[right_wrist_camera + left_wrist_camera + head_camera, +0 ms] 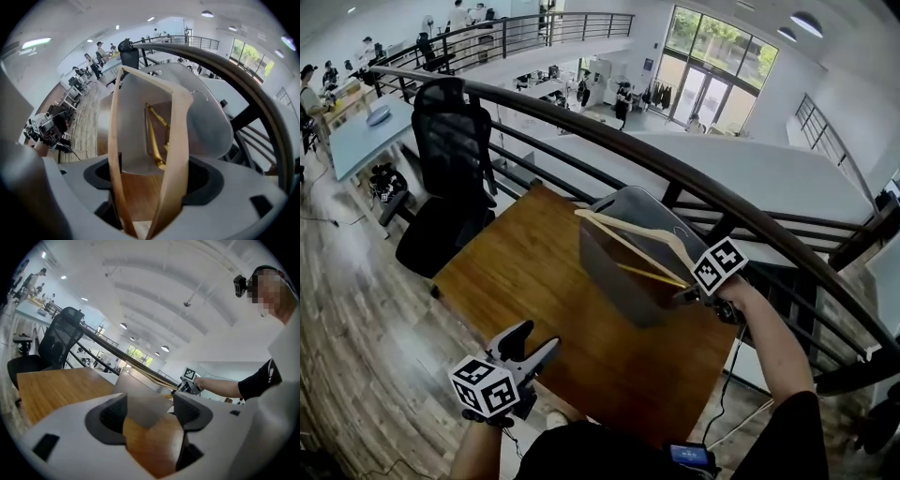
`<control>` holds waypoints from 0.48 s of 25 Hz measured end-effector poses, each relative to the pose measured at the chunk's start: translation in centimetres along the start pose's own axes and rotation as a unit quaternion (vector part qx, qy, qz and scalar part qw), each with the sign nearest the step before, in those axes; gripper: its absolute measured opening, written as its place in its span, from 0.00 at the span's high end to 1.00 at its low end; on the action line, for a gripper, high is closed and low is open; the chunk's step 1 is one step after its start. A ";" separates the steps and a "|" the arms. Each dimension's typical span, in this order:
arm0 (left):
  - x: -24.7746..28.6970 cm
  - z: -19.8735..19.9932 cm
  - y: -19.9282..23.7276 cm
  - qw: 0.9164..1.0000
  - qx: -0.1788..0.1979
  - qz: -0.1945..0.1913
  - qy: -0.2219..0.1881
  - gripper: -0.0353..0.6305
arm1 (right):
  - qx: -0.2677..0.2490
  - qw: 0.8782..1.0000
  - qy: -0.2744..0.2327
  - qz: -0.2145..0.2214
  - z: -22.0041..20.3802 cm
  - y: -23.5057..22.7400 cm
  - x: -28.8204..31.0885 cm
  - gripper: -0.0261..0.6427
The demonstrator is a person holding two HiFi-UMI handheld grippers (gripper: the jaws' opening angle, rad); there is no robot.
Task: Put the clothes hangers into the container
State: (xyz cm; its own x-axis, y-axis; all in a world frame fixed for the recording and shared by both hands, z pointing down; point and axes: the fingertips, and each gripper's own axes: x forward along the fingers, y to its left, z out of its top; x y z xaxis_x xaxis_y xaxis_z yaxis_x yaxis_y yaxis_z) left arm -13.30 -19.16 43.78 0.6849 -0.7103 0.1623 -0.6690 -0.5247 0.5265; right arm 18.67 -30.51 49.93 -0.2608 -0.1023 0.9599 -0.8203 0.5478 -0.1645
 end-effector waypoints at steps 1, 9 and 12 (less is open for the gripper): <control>-0.1 -0.3 0.0 1.000 -0.004 0.001 0.000 0.47 | -0.004 1.000 0.020 -0.007 -0.1 -0.3 0.0 0.38; -0.5 -1.9 0.3 1.000 -0.025 -0.002 0.007 0.47 | -0.008 0.999 0.051 -0.015 1.0 0.1 -0.4 0.38; -0.7 -1.9 0.1 1.000 -0.024 -0.006 0.008 0.48 | -0.017 0.999 0.025 -0.036 1.2 0.1 -1.5 0.38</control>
State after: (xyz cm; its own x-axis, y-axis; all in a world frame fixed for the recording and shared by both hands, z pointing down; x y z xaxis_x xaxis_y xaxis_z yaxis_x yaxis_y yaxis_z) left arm -13.29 -17.84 45.35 0.6977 -0.6964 0.1682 -0.6463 -0.5105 0.5672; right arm 18.39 -31.25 48.19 -0.1762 -0.1010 0.9792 -0.8174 0.5692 -0.0884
